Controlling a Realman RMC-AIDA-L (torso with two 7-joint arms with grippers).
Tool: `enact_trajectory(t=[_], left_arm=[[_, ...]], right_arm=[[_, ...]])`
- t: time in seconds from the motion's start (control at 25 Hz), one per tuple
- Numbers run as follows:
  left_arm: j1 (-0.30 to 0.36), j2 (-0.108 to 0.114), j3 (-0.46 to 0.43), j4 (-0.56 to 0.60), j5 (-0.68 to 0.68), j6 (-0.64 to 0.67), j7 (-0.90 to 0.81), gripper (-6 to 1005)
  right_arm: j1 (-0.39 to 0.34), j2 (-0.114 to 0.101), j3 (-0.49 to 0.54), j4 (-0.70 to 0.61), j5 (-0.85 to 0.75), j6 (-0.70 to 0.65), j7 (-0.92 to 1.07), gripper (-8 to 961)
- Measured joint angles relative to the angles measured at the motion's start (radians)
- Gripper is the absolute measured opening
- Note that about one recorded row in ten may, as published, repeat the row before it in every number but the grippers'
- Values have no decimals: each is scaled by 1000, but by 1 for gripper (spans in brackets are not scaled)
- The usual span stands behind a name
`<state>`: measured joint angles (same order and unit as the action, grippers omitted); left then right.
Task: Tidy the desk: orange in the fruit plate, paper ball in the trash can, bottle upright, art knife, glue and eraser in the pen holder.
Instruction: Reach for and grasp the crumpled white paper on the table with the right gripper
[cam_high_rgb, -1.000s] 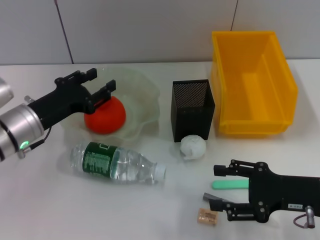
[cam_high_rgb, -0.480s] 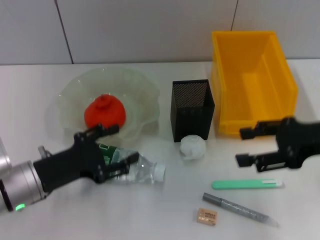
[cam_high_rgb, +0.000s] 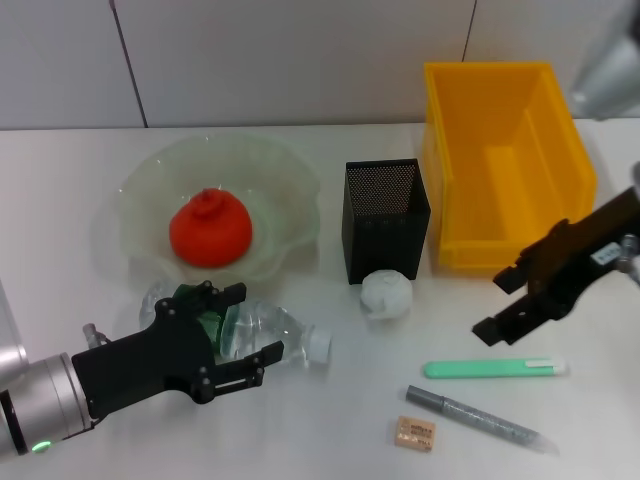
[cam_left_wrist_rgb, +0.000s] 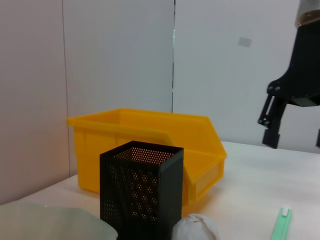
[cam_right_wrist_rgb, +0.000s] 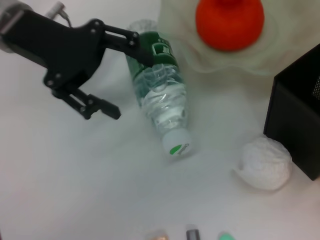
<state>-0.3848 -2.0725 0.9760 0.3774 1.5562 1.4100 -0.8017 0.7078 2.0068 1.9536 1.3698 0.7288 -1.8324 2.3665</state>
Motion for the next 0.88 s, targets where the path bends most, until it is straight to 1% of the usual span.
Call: enact_trajectory(t=[0.04, 0.12, 0.16, 0.2, 0.24, 0.36, 0.4, 0.44, 0.56, 0.76, 0.8, 0.88], left_arm=[[0, 0, 0, 0, 0, 0, 0, 849], [0, 1, 6, 0, 0, 0, 0, 849], [0, 1, 10, 0, 1, 0, 0, 849], [0, 1, 10, 0, 1, 0, 0, 849], [1, 1, 10, 0, 1, 1, 0, 849], [2, 2, 10, 0, 1, 2, 1, 849], [2, 3, 12, 0, 1, 2, 1, 849], [2, 3, 13, 0, 1, 3, 1, 848], [3, 5, 22, 2, 1, 3, 2, 848], [4, 6, 26, 4, 1, 4, 3, 848], [4, 6, 27, 4, 1, 4, 3, 848], [5, 7, 33, 6, 1, 4, 3, 848]], right_arm=[[0, 0, 0, 0, 0, 0, 0, 784], [14, 4, -39, 1, -18, 35, 69, 784], [17, 9, -53, 0, -24, 63, 106, 784], [14, 21, -78, -10, -32, 123, 178, 784], [14, 21, -78, -10, -32, 123, 178, 784], [-6, 43, -119, -35, -63, 221, 278, 783], [-28, 60, -147, -42, -87, 281, 325, 783], [-28, 60, -147, -42, -87, 281, 325, 782], [-54, 70, -197, -44, -92, 333, 378, 781], [-97, 76, -288, -63, -80, 441, 473, 779], [-114, 78, -317, -69, -78, 485, 506, 779], [-122, 79, -327, -71, -76, 505, 521, 774]])
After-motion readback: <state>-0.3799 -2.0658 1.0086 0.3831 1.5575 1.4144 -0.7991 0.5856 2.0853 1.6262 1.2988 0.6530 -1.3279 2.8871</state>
